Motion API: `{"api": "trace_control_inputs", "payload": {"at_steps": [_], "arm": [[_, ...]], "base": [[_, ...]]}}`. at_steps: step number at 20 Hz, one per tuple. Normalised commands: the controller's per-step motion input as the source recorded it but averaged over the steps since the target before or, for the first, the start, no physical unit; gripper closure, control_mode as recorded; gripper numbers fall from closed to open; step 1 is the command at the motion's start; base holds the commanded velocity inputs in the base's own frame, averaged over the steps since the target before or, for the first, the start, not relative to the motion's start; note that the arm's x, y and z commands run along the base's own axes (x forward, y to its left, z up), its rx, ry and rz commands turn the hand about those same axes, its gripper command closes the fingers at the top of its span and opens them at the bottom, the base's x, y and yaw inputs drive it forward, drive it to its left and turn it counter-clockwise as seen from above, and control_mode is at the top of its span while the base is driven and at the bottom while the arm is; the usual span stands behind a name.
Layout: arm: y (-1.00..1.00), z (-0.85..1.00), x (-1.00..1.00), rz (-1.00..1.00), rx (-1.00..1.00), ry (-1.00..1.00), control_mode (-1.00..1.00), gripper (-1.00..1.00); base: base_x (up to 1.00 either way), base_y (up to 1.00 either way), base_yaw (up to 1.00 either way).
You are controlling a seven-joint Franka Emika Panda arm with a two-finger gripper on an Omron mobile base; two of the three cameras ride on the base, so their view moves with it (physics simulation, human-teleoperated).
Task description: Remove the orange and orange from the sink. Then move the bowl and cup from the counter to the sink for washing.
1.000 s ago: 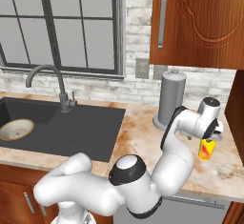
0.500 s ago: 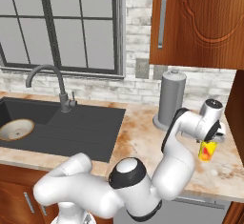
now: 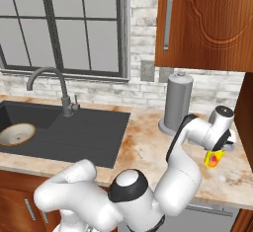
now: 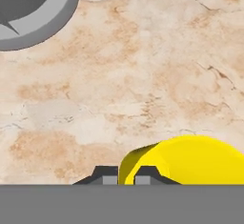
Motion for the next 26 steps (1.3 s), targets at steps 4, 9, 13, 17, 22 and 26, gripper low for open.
{"api": "trace_control_inputs", "payload": {"at_steps": [4, 9, 13, 17, 22, 26], "arm": [[0.21, 0.10, -0.38, 0.00, 0.00, -0.01, -1.00, 1.00], [0.29, 0.14, -0.43, 0.00, 0.00, -0.06, -1.00, 1.00], [0.29, 0.13, -0.41, -0.02, 0.00, -0.04, -1.00, 1.00], [0.34, 0.12, -0.40, 0.00, -0.01, -0.09, -1.00, 1.00], [0.40, 0.17, -0.35, 0.02, -0.08, -0.08, -1.00, 1.00], [0.39, 0.21, -0.32, 0.12, -0.17, -0.01, -1.00, 1.00]], "base": [[0.00, 0.00, 0.00], [0.00, 0.00, 0.00], [0.00, 0.00, 0.00], [0.00, 0.00, 0.00], [0.00, 0.00, 0.00], [0.00, 0.00, 0.00]]}}
